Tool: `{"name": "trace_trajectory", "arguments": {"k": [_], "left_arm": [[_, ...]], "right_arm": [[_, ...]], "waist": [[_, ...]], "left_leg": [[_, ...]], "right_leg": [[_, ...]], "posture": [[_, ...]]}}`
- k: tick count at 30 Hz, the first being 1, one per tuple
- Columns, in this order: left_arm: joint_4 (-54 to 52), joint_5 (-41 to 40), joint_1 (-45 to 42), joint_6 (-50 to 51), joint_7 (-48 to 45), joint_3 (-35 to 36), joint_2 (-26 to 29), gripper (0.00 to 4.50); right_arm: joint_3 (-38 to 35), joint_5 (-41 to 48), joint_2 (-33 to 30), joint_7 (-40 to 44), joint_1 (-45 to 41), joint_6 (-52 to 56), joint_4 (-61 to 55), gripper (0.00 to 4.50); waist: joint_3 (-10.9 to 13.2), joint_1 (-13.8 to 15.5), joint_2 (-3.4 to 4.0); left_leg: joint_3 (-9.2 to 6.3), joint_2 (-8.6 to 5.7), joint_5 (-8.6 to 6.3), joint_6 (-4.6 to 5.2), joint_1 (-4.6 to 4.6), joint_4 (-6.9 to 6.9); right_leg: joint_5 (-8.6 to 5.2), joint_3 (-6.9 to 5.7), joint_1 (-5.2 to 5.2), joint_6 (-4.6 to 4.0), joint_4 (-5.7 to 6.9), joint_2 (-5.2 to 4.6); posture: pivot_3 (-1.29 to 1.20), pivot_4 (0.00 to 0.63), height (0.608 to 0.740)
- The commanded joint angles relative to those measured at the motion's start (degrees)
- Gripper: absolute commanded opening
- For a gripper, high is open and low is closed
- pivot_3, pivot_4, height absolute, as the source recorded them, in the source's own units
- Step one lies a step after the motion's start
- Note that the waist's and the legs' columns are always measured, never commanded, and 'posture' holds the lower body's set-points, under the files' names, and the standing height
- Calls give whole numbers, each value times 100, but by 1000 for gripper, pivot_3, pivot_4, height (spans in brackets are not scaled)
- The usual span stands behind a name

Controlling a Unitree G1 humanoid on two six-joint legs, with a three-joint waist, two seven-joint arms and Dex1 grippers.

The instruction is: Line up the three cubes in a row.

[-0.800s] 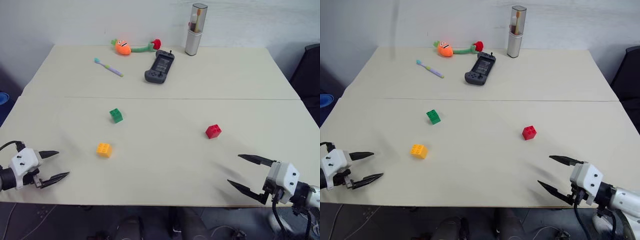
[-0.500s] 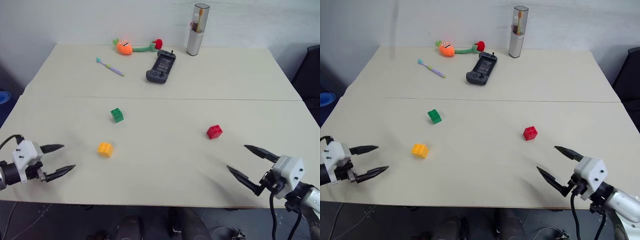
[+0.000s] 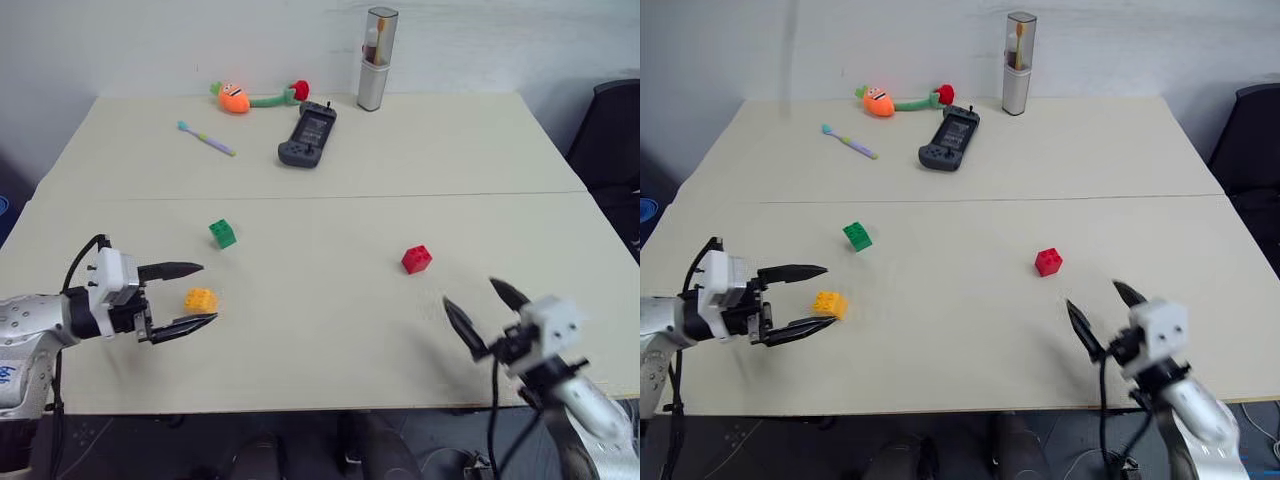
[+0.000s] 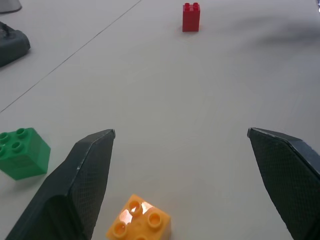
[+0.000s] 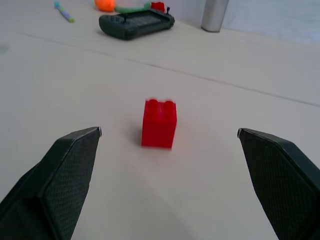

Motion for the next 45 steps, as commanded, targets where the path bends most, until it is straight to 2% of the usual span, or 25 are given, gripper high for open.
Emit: {"name": "trace_trajectory", "arguments": {"k": [1,6,10,12,14,18,20,22,25,26,30,36,40,42,45], "left_arm": [[-89,90,-121,-73,41,-18,-40,4471],[-223,174,-100,-84,103,-74,-128,4471],[-360,173,-52,-22,150,-33,-158,4471],[-435,174,24,12,170,4,-156,4500],[-486,168,91,27,171,45,-134,4500],[-506,150,155,75,192,190,-61,4500],[-515,160,167,88,190,208,-53,4500],[-520,159,155,109,189,211,-43,4500],[-497,164,107,133,177,189,-36,4500],[-477,171,79,136,161,172,-30,4500],[-457,187,27,161,141,142,-18,4500],[-610,145,191,242,143,251,9,4500],[-752,120,368,321,195,397,14,4500],[-790,113,444,351,207,491,32,4500],[-787,51,784,381,73,844,122,4500]], "right_arm": [[224,-126,-138,-354,-502,785,-15,4500],[566,-387,-153,-520,-1549,1268,999,4500],[655,-473,-160,-481,-1909,1389,1456,4500],[690,-423,-133,-329,-2017,1329,1601,4099],[702,-294,-135,-171,-2064,1455,1627,3517],[609,-203,-254,239,-2055,1133,1658,2131],[564,-15,-418,716,-2051,1030,1681,1481],[585,165,-620,1257,-2062,904,1692,1462],[892,460,-1199,3299,-2078,-276,1692,1462],[1122,312,-1456,3856,-2174,-633,1836,1462],[1767,25,-1907,5197,-2678,-1240,2662,1462],[2068,-232,-1795,5861,-3060,-2024,3791,1462],[2090,-332,-1542,5725,-3192,-2199,4170,1462],[2085,-432,-1532,5686,-3232,-2330,4189,2176],[1758,113,-1521,5484,-3157,-1828,3326,3167]], "waist": [[0,11,0],[-3,65,-4],[-3,80,-5],[-3,96,-4],[-3,89,-4],[-3,102,-4],[-3,108,-4],[-3,116,-4],[-1,123,-3],[-1,123,-3],[1,116,-8],[2,138,-9],[2,114,-9],[2,116,-9],[4,108,-5]], "left_leg": [[-1,0,2,-6,0,-2],[-1,-2,-5,2,-30,14],[-1,-4,-10,16,-36,26],[-2,-4,-9,15,-35,24],[-2,-4,-9,16,-35,24],[-7,-4,-11,23,-32,22],[-7,-5,-12,27,-30,22],[-7,-5,-14,30,-30,22],[-7,-6,-19,39,-32,21],[-7,-6,-22,43,-31,22],[-7,-3,-24,45,-11,25],[-8,-3,-12,23,-14,27],[-6,-2,-10,19,-12,29],[-8,0,-11,20,-10,30],[-7,0,-10,17,-11,28]], "right_leg": [[-1,0,-1,-1,-1,1],[-9,-9,-14,1,-9,-6],[-6,-9,-13,6,-10,-10],[-6,-9,-14,6,-8,-9],[-5,-9,-14,7,-5,-9],[-5,-12,-12,7,-1,-8],[-4,-12,-10,8,0,-9],[-4,-12,-9,8,-2,-9],[-4,-15,-9,9,-5,-8],[-4,-16,-7,10,-7,-7],[-3,-21,13,11,-10,-3],[-3,-23,10,10,-9,-8],[-3,-20,10,10,-6,-10],[-3,-21,11,10,-3,-9],[-3,-20,6,8,2,-10]], "posture": [[0,150,740],[0,150,740],[0,150,740],[0,150,740],[0,150,740],[0,150,740],[0,150,740],[0,150,740],[0,150,740],[0,150,740],[0,150,740],[0,150,740],[0,150,740],[0,150,740],[0,150,740]]}}
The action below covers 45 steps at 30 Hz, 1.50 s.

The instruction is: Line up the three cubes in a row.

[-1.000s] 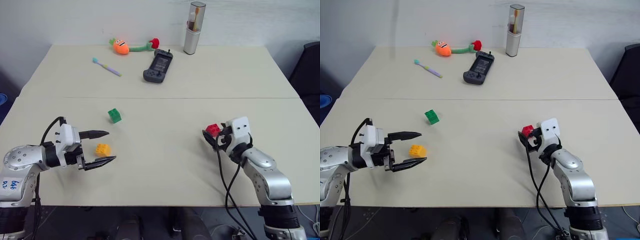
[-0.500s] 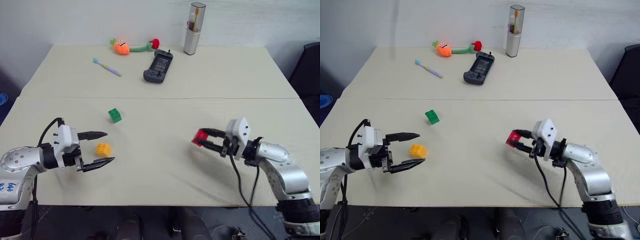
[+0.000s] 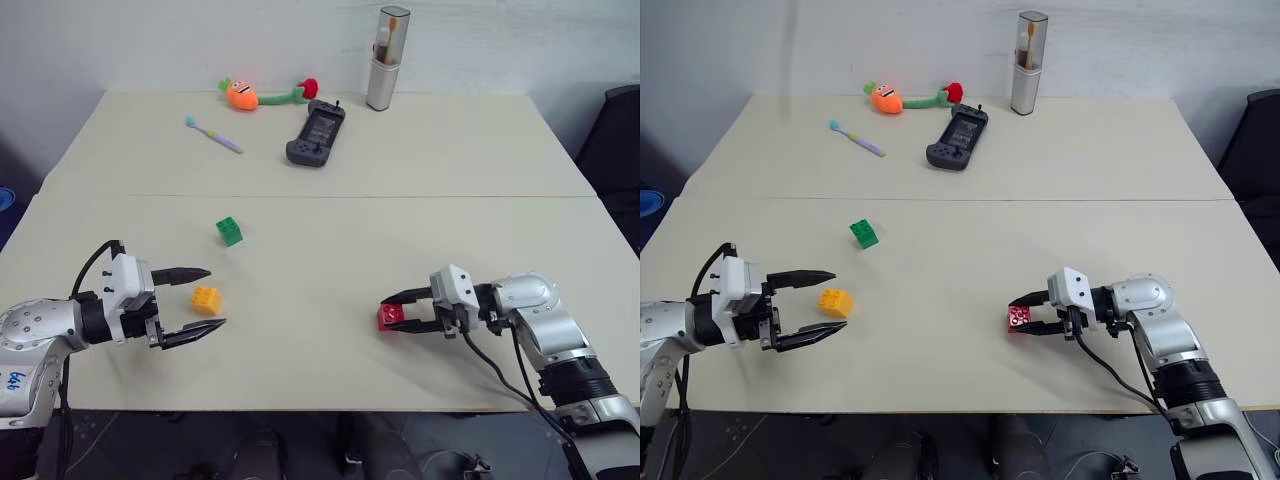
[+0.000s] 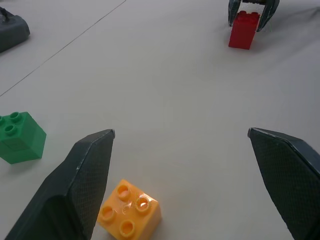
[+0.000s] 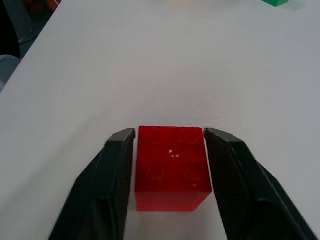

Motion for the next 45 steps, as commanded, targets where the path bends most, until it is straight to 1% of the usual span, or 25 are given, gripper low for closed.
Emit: {"name": "trace_trajectory", "arguments": {"k": [1,4,5,7,8,10,13,15,18,22,24,26,28,33,36,39,42,45], "left_arm": [[-84,-147,327,8,-75,581,126,4500],[410,-159,692,11,169,1270,-20,4500],[540,-177,765,27,238,1442,-59,4500],[915,-136,917,-39,366,1802,-114,4500],[1288,-113,990,-103,452,2060,-135,4500],[1853,-172,1068,-111,514,2416,-152,4500],[2344,-163,1109,-12,598,2585,-122,4500],[2428,-210,836,128,832,2526,-153,4500],[2337,-333,166,781,1122,2072,-96,4500],[2278,-286,-901,1101,1149,1281,-147,4500],[2494,-81,-1625,1118,1117,719,-211,4500],[3020,312,-2464,887,948,22,-330,4500],[3661,751,-3076,588,855,-495,-410,4500],[5234,1760,-4370,-292,820,-1481,-700,4500],[5972,2125,-4953,-679,697,-1819,-909,4500],[6529,2233,-5298,-998,657,-1868,-1117,4500],[6827,2303,-5498,-1111,635,-1884,-1311,3895],[7034,2537,-5567,-1345,666,-2016,-1370,2970]], "right_arm": [[-436,606,-38,-204,30,392,-993,3455],[-952,903,-87,-509,409,364,-1389,4422],[-1069,922,-93,-578,527,314,-1444,4474],[-1411,1290,25,-615,828,286,-1598,4474],[-1610,1637,75,-612,1062,443,-1740,4474],[-1889,1815,244,-928,1358,456,-1874,4474],[-2098,1719,559,-1374,1547,166,-1904,4474],[-2181,1583,614,-1405,1824,-66,-1893,4474],[-2253,1448,675,-1573,1889,-356,-1922,4474],[-2168,1463,571,-1691,1820,-231,-2116,4474],[-2115,1471,486,-1705,1739,-109,-2190,4474],[-2043,1506,400,-1775,1602,78,-2347,4474],[-2006,1524,370,-1876,1509,214,-2482,4474],[-1987,1529,362,-2106,1475,477,-2792,4474],[-2032,1529,338,-2241,1616,601,-3044,4474],[-2082,1508,363,-2374,1715,643,-3151,4474],[-2095,1495,369,-2419,1814,640,-3187,4500],[-2094,1499,367,-2444,1865,647,-3217,4500]], "waist": [[1,-10,2],[2,12,3],[1,22,2],[1,30,0],[1,37,0],[0,35,-1],[-1,14,-1],[-1,21,-1],[-1,94,-2],[-3,133,-5],[-4,149,-8],[-4,164,-7],[-4,156,-7],[-3,66,-10],[-1,84,-12],[-1,55,-12],[-1,53,-12],[-1,47,-13]], "left_leg": [[0,1,-1,-2,0,-2],[-5,5,-3,-4,0,-6],[-8,5,-5,-2,0,-6],[-11,4,-14,15,0,-6],[-13,4,-18,21,-1,-5],[-14,1,-19,25,-2,-6],[-14,1,-20,26,1,-3],[-14,1,-20,25,4,-4],[-23,1,-18,22,3,-9],[-21,-5,-16,21,2,-6],[-21,-5,-14,18,1,-6],[-19,-5,-1,-6,0,-4],[-14,-13,3,-10,-2,-2],[1,-9,6,-14,-4,2],[-11,-9,7,-12,-35,32],[-16,-7,0,-1,-61,63],[-19,-11,-1,6,-67,71],[-22,-12,-1,6,-70,73]], "right_leg": [[-1,0,-1,-2,1,0],[-3,-5,-1,-5,-4,1],[-3,-9,1,-5,-7,0],[-3,-14,5,-6,-12,-2],[-3,-16,6,-6,-13,-4],[-3,-17,7,-5,-13,-8],[-3,-18,8,-6,-9,-9],[-2,-17,8,-7,-6,-10],[-3,-25,10,-8,-7,-12],[-2,-24,11,-7,-4,-16],[-2,-24,10,-7,-2,-14],[-2,-24,10,-6,-2,-12],[-1,-24,9,-4,0,-10],[-1,-20,3,-3,-2,3],[0,-34,-9,-2,2,2],[6,-34,-20,9,6,0],[8,-36,-20,13,6,-4],[9,-39,-22,14,7,-4]], "posture": [[0,150,740],[0,150,740],[0,150,740],[0,150,740],[0,150,740],[0,150,740],[0,150,740],[0,150,740],[0,150,740],[0,150,740],[0,150,740],[0,150,740],[0,150,740],[0,150,740],[0,150,740],[0,150,740],[0,150,740],[0,150,740]]}}
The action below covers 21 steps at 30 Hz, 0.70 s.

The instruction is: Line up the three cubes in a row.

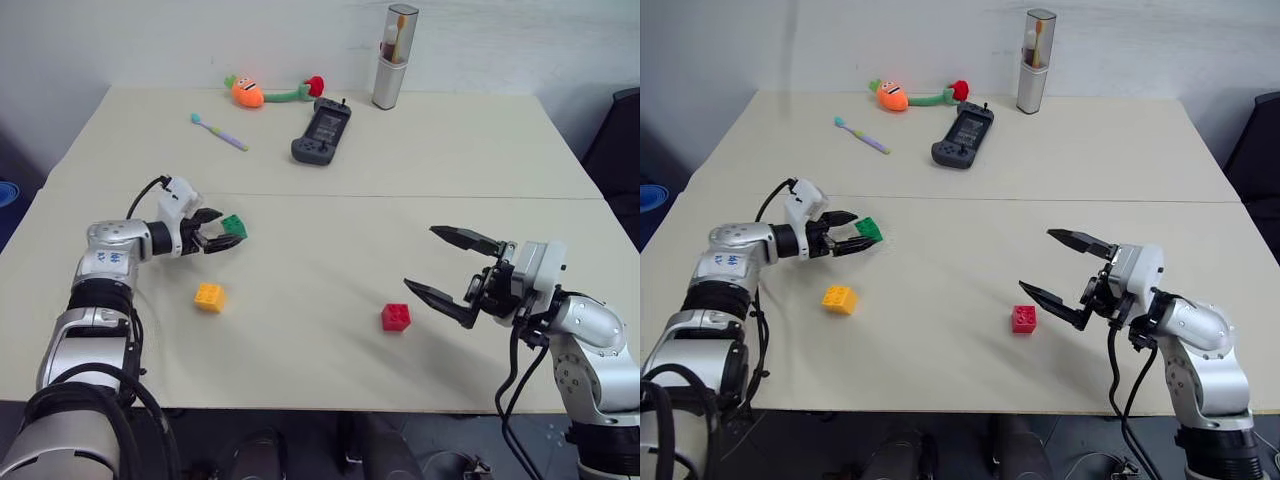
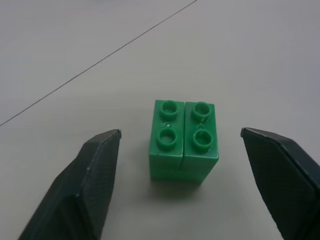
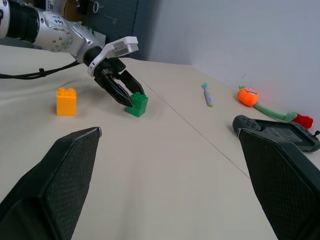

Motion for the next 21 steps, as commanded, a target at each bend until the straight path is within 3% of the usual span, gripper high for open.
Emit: {"name": "trace_trajectory", "arguments": {"k": [1,5,8,14,19,21], "left_arm": [[191,230,-183,-311,79,-53,19,2637],[214,209,-308,-451,97,41,-26,1473],[-896,-211,-373,-2,-566,85,-77,1489],[-5035,-804,562,2110,-1782,-619,572,1489],[-7241,-546,1565,2758,-832,-1188,326,1489],[-7586,-325,1959,2724,-571,-1514,201,1489]], "right_arm": [[-117,93,-54,-63,30,-31,-220,4500],[-153,105,-68,-55,48,-64,-181,4500],[-289,176,-146,14,196,-53,-238,4500],[-711,433,-616,486,603,-10,-115,4500],[-871,430,-985,1200,1035,-185,22,4500],[-877,409,-1034,1356,1097,-249,99,4500]], "waist": [[0,-6,0],[0,-4,-1],[4,14,-8],[5,94,-7],[4,125,8],[4,120,8]], "left_leg": [[0,0,0,0,0,0],[0,1,0,-1,0,0],[-3,0,1,0,-5,3],[-1,-4,0,3,-19,7],[-3,-5,4,8,16,6],[-9,-8,6,11,18,5]], "right_leg": [[0,0,0,0,0,0],[0,0,-2,0,2,0],[0,-5,-3,1,1,-2],[2,7,-16,5,23,-3],[0,23,24,11,0,2],[2,31,28,15,1,5]], "posture": [[0,150,740],[0,150,740],[0,150,740],[0,150,740],[0,150,740],[0,150,740]]}}
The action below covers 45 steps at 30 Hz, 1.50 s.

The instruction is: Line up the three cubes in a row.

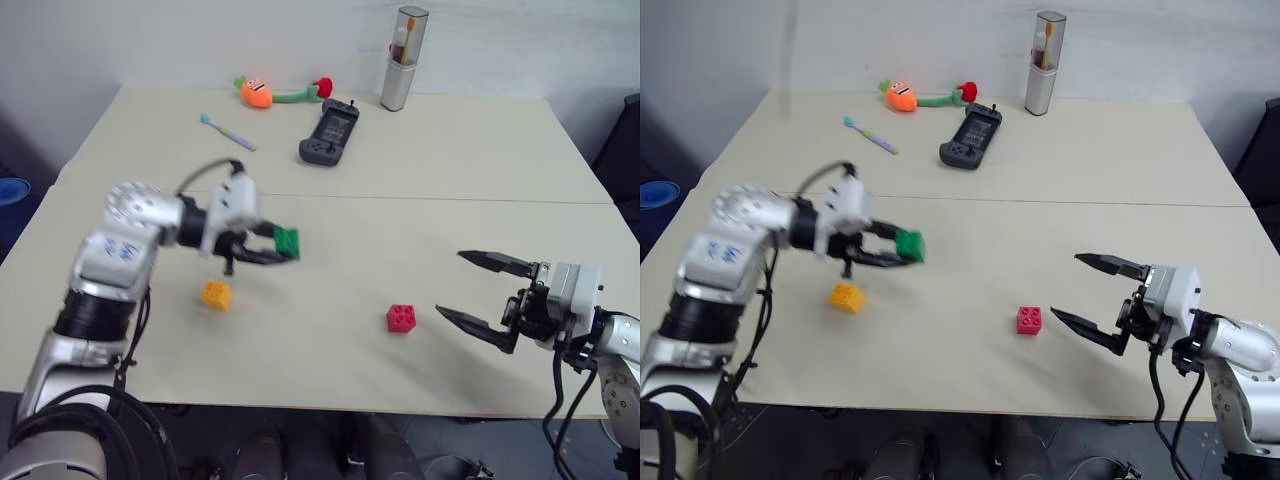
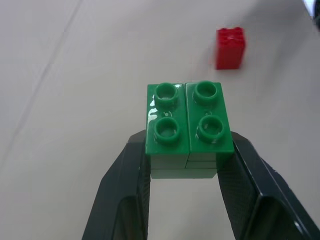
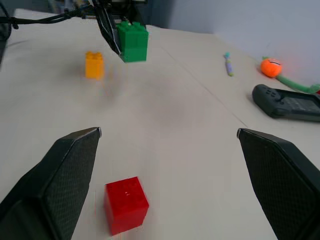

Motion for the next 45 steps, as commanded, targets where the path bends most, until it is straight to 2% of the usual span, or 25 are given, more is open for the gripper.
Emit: {"name": "trace_trajectory", "arguments": {"k": [1,4,8,18,20,21,24,26,32,36,39,41,44,45], "left_arm": [[-689,383,395,-23,529,-432,-141,1489],[-518,778,572,-71,1077,-857,-556,1489],[-121,1120,671,-341,1293,-1346,-893,1489],[313,1141,855,-462,1260,-1398,-1060,1489],[243,1087,851,-455,1237,-1349,-1080,2214],[191,1066,840,-448,1244,-1300,-1076,2392],[-33,943,795,-469,1175,-1094,-976,3292],[-348,735,721,-333,1019,-880,-829,3871],[-1187,55,537,158,530,-203,-156,3871],[-1302,-691,714,373,408,697,157,3871],[-965,-1233,1171,183,235,1684,360,3871],[-511,-1584,1653,-310,-93,2479,437,3871],[464,-1343,2289,-1143,-27,3319,650,4457],[814,-1251,2504,-1378,9,3573,756,4485]], "right_arm": [[-147,64,-121,304,74,-188,83,4500],[-97,32,-78,342,63,-191,115,4500],[-34,62,-38,348,88,-119,39,4500],[-71,8,-62,528,160,-192,178,4500],[-71,-4,-46,527,152,-211,202,4500],[-65,-11,-38,531,151,-225,217,4500],[-45,-18,-28,547,145,-266,267,4500],[-32,-23,-25,580,112,-291,339,4500],[174,-70,17,754,-183,-366,670,4500],[380,-96,136,833,-512,-473,916,4500],[544,-120,336,810,-763,-632,1015,4500],[657,-159,522,736,-924,-757,1033,4500],[782,-203,748,670,-1050,-939,1015,4500],[831,-220,806,658,-1084,-974,1003,4500]], "waist": [[0,-9,0],[0,0,0],[0,6,0],[-1,7,1],[-1,8,1],[0,4,1],[0,8,0],[0,0,0],[0,-10,1],[0,-11,1],[0,-38,1],[0,-78,2],[0,-130,2],[0,-133,2]], "left_leg": [[1,-1,0,0,1,-1],[5,-3,2,-1,10,-3],[5,-5,1,0,8,-3],[3,-7,2,5,16,-3],[3,-6,2,5,19,-4],[3,-6,2,5,18,-4],[3,-6,2,5,16,-4],[4,-5,2,5,16,-4],[6,-4,3,4,18,-5],[7,-2,4,2,18,-5],[7,-1,4,2,19,-4],[8,3,4,0,20,-5],[7,8,6,-7,23,-6],[6,8,6,-7,23,-7]], "right_leg": [[0,6,0,1,1,1],[1,13,1,1,5,3],[1,13,0,1,3,0],[1,9,9,1,2,-6],[1,9,11,1,2,-6],[1,9,11,1,2,-6],[1,8,10,1,2,-6],[1,8,9,1,2,-6],[0,9,8,1,3,-6],[0,9,7,0,5,-5],[0,9,7,0,6,-5],[-2,7,6,-3,8,-4],[-5,-2,5,-9,11,-5],[-5,-3,5,-9,12,-5]], "posture": [[0,150,740],[0,150,740],[0,150,740],[0,150,740],[0,150,740],[0,150,740],[0,150,740],[0,150,740],[0,150,740],[0,150,740],[0,150,740],[0,150,740],[0,150,740],[0,150,740]]}}
